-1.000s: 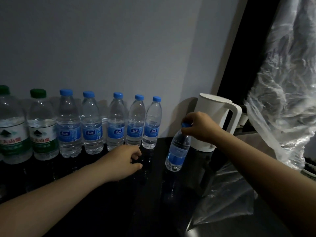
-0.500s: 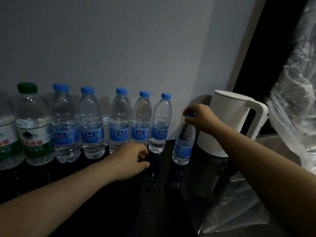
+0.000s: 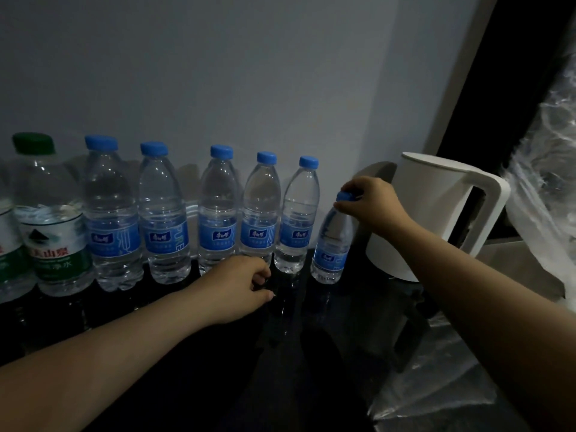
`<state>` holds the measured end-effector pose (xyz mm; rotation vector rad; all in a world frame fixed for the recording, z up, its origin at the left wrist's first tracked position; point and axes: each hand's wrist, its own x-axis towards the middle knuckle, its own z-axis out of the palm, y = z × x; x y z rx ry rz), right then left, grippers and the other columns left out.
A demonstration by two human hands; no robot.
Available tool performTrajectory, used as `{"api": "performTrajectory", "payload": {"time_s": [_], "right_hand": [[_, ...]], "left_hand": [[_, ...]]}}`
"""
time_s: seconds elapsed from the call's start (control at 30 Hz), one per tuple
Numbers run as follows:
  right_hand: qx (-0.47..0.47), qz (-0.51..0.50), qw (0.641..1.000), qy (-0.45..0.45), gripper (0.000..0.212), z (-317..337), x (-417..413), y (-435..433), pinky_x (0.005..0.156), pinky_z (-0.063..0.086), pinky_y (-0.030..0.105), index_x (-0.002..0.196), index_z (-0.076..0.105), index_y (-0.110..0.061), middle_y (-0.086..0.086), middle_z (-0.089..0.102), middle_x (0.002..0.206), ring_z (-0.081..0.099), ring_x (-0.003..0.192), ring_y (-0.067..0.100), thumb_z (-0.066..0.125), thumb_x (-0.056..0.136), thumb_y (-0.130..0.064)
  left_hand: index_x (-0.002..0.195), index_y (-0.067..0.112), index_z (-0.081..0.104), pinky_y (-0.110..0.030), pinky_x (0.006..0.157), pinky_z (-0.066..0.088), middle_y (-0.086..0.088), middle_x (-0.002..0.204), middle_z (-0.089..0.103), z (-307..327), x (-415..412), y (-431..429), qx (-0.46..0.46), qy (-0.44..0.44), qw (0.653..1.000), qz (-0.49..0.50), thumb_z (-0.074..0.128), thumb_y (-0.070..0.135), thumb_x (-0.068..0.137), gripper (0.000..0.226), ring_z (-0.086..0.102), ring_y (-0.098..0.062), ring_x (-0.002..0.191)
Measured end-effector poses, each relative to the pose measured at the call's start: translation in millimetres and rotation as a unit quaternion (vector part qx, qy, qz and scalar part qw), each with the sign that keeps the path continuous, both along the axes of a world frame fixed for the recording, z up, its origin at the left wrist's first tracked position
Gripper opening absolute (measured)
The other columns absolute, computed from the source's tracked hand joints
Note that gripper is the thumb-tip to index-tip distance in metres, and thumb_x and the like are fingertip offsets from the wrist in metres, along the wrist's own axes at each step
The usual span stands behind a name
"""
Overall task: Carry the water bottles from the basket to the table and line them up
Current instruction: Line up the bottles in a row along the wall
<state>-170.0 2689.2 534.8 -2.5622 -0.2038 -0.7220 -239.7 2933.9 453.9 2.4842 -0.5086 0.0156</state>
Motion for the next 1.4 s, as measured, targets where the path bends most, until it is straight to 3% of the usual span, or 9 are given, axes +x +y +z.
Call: {"api": "performTrajectory", "payload": {"time_s": [0.2, 0.4, 0.57, 0.77, 1.4], "right_hand": [[0.067, -0.066, 0.995, -0.031, 0.035, -6.9, 8.1, 8.7, 0.074, 0.052, 0.030, 0.099, 0.068, -0.006, 0.006, 0.067, 0.093, 0.061, 0.082, 0.016, 0.079, 0.074, -0.028], [0.078, -0.025, 0.995, -0.051, 0.035, -17.1, 12.1, 4.9, 0.088, 0.052, 0.033, 0.112, 0.065, -0.006, 0.010, 0.067, 0.107, 0.062, 0.097, 0.019, 0.071, 0.082, -0.021], [0.103, -0.010, 0.992, -0.074, 0.038, -23.0, 13.2, 7.1, 0.087, 0.046, 0.024, 0.119, 0.062, -0.006, 0.009, 0.067, 0.113, 0.060, 0.100, 0.015, 0.069, 0.084, -0.020], [0.103, 0.000, 0.992, -0.068, 0.039, -21.8, 21.7, 14.3, 0.094, 0.050, 0.032, 0.121, 0.062, -0.006, 0.011, 0.067, 0.114, 0.062, 0.102, 0.020, 0.069, 0.084, -0.018], [0.109, -0.005, 0.992, -0.056, 0.039, -26.0, 25.4, 14.3, 0.097, 0.048, 0.034, 0.125, 0.058, -0.007, 0.012, 0.064, 0.119, 0.060, 0.105, 0.022, 0.065, 0.088, -0.016]], "left_hand": [[0.122, 0.020, 0.058, -0.020, 0.088, 0.049, 0.003, 0.117, 0.063, 0.3, 1.0, 2.2, 0.002, 0.001, 1.000, 0.000, 0.069, 0.029, 0.083, 0.042, 0.060, -0.004, 0.097], [0.121, 0.022, 0.058, -0.020, 0.087, 0.049, 0.004, 0.117, 0.063, 1.1, 3.1, 6.1, 0.002, -0.001, 1.000, 0.006, 0.069, 0.029, 0.084, 0.040, 0.061, -0.006, 0.098], [0.122, 0.021, 0.057, -0.020, 0.087, 0.050, 0.004, 0.116, 0.063, -0.3, 3.1, 9.6, 0.000, 0.000, 1.000, 0.007, 0.070, 0.028, 0.083, 0.042, 0.060, -0.005, 0.098], [0.122, 0.022, 0.057, -0.022, 0.089, 0.051, 0.004, 0.116, 0.064, -3.7, 2.8, 12.0, 0.009, 0.003, 1.000, 0.011, 0.069, 0.030, 0.083, 0.041, 0.061, -0.006, 0.099], [0.120, 0.021, 0.059, -0.023, 0.088, 0.051, 0.006, 0.112, 0.064, -7.8, 4.1, 11.5, 0.011, 0.006, 1.000, 0.018, 0.069, 0.029, 0.083, 0.039, 0.062, -0.007, 0.098]]}}
